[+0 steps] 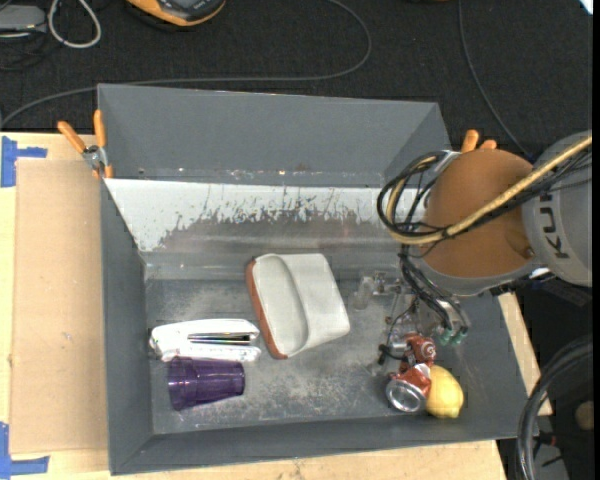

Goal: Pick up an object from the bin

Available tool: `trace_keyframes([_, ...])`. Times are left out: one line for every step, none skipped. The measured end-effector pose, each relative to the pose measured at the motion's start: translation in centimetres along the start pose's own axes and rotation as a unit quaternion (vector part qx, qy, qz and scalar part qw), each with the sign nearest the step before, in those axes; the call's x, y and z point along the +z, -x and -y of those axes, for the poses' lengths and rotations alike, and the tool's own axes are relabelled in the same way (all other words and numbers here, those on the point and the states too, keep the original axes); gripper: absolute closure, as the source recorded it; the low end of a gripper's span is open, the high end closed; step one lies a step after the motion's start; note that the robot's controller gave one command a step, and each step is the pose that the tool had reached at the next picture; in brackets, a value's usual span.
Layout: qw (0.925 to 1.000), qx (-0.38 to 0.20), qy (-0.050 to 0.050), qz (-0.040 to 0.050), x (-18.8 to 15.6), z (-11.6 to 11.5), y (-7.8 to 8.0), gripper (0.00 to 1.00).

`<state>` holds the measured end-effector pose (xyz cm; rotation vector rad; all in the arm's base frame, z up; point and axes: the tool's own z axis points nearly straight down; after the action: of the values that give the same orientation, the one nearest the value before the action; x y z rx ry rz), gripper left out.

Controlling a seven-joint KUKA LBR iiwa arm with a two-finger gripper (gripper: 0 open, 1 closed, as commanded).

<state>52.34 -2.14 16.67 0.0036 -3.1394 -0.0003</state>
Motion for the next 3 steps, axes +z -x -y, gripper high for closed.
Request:
trace_keyframes([1.0,0.0,0.0,0.0,0.0,0.0,0.0,0.0])
trace_keyframes([0.9995,-0.032,0.0,-0.0028,0.6,-3.4,-4.0,0.0])
trace_keyframes([0.9992,0.039,-0.002,0.0002,6.5,4.5,0.9,0.0])
